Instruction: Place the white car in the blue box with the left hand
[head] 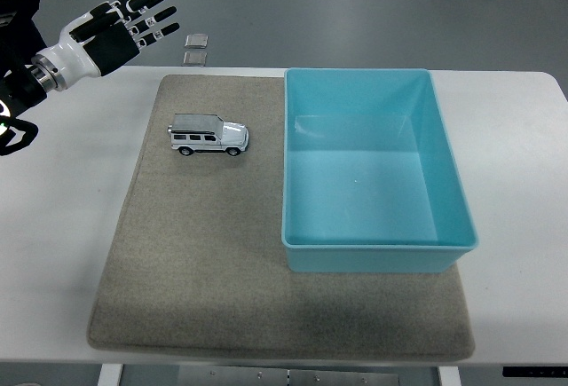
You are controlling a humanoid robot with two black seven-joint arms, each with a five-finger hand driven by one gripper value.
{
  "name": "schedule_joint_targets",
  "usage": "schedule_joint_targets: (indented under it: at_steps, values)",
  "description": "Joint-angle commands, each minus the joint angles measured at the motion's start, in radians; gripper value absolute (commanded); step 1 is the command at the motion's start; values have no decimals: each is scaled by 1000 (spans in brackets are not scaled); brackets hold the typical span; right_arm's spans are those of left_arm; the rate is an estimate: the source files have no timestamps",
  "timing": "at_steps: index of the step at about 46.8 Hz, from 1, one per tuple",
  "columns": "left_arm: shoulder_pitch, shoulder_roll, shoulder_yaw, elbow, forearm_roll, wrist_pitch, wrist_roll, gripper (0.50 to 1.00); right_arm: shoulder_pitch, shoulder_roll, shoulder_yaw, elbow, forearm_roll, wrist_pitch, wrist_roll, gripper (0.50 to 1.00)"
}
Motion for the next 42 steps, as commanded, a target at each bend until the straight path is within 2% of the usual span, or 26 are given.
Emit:
schedule_joint_targets:
  at_steps: [1,26,30,33,37,42]
  values:
    - [1,0,0,0,0,-2,-1,1000,0,0,0,0,0,0,0,936]
    - [-5,2,1,3,8,-2,-8,1000,0,0,0,0,0,0,0,936]
    - [-7,3,5,9,63,-2,-12,1000,0,0,0,0,0,0,0,936]
    - [-10,5,3,12,164,-2,-17,1000,1,0,0,0,0,0,0,936]
    - [-16,6,-8,12,335,-2,-64,1000,0,0,0,0,0,0,0,936]
    - [-38,32,1,5,552,-2,-182,1000,0,0,0,0,0,0,0,936]
